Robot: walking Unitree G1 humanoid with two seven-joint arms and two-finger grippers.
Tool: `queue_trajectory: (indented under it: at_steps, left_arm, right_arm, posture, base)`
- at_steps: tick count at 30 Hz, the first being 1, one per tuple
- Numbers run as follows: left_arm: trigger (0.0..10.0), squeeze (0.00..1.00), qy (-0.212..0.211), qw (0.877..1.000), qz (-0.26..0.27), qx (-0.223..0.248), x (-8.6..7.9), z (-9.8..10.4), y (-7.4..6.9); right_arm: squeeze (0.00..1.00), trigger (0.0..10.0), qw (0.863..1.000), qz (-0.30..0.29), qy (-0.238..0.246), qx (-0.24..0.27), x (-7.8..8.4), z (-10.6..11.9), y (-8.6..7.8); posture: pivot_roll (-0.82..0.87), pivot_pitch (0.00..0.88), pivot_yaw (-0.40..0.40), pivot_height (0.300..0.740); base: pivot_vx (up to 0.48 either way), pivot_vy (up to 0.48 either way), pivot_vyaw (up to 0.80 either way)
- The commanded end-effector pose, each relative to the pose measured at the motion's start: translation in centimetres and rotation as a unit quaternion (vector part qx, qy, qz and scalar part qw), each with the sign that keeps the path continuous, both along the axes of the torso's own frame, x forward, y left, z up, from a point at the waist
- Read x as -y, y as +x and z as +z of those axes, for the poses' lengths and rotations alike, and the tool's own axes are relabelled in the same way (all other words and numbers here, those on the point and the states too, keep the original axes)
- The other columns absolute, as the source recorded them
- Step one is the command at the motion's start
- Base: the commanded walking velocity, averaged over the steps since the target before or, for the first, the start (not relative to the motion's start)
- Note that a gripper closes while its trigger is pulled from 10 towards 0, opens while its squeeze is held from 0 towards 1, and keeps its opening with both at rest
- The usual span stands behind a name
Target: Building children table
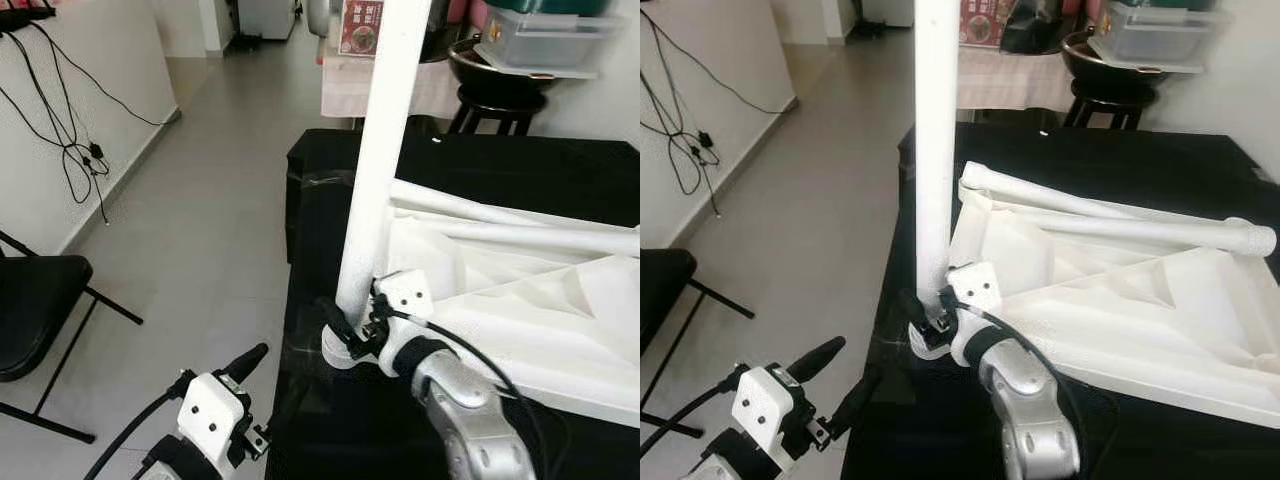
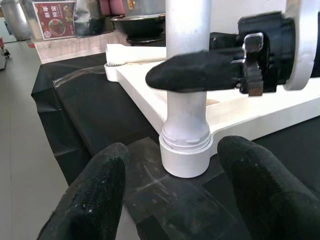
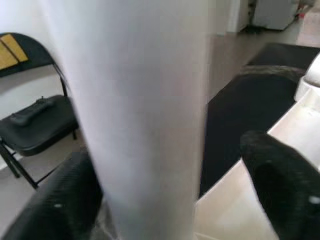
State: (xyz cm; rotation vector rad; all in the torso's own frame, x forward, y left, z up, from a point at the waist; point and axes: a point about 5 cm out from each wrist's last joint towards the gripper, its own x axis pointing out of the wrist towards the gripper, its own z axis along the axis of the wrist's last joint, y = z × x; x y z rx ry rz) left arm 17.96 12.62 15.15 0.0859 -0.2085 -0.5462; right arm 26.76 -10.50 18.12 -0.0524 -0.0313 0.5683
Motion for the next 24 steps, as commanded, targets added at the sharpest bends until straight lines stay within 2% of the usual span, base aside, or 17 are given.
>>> queue_trajectory:
  at_steps: [1,2,3,6,7,11,16,24]
  left_arm:
    - [10.0,0.00,-0.003,1.000,0.003,-0.008,-0.3,-0.5,0.0]
    - [10.0,0.00,-0.003,1.000,0.003,-0.008,-0.3,-0.5,0.0]
    - [10.0,0.00,-0.003,1.000,0.005,-0.008,-0.3,-0.5,0.0]
    - [10.0,0.00,-0.003,1.000,0.008,-0.007,-0.4,-0.5,0.1]
    - [10.0,0.00,-0.002,1.000,0.011,-0.006,-0.5,-0.5,0.1]
    - [10.0,0.00,0.000,1.000,0.016,-0.005,-0.6,-0.6,0.3]
    - [10.0,0.00,0.001,1.000,0.017,-0.005,-0.8,-0.7,0.5]
    - [10.0,0.00,0.002,1.000,0.016,-0.004,-0.7,-0.7,0.7]
  right_arm:
    - [1.00,10.0,1.000,-0.015,0.012,0.012,1.2,0.3,-0.4]
    - [1.00,10.0,1.000,-0.015,0.012,0.012,1.2,0.3,-0.4]
    - [1.00,10.0,0.999,-0.034,0.011,0.010,2.0,0.0,-0.6]
    - [1.00,10.0,0.999,-0.040,0.012,0.004,2.4,-0.3,-1.0]
    - [0.00,10.0,0.999,-0.039,0.012,0.000,2.3,-0.9,-1.7]
    - [0.00,10.0,0.999,-0.043,-0.005,-0.016,2.1,-2.3,-3.1]
    - [0.00,10.0,0.997,-0.067,0.005,-0.023,2.6,-2.6,-2.8]
    - [0.00,10.0,0.998,-0.060,0.008,-0.025,2.5,-2.8,-2.7]
  posture:
    - [0.01,0.111,-0.042,0.740]
    - [0.01,0.111,-0.042,0.740]
    - [0.01,0.111,-0.042,0.740]
    - [0.01,0.110,-0.041,0.740]
    - [0.01,0.109,-0.037,0.740]
    - [0.02,0.107,-0.036,0.740]
    - [0.01,0.101,-0.020,0.740]
    - [0.01,0.095,-0.022,0.740]
  base:
    - [0.000,0.000,0.00]
    - [0.000,0.000,0.00]
    - [0.000,0.000,0.00]
    - [0.000,0.000,0.00]
    - [0.000,0.000,0.00]
    - [0.000,0.000,0.00]
    - [0.000,0.000,0.00]
    - [0.000,0.000,0.00]
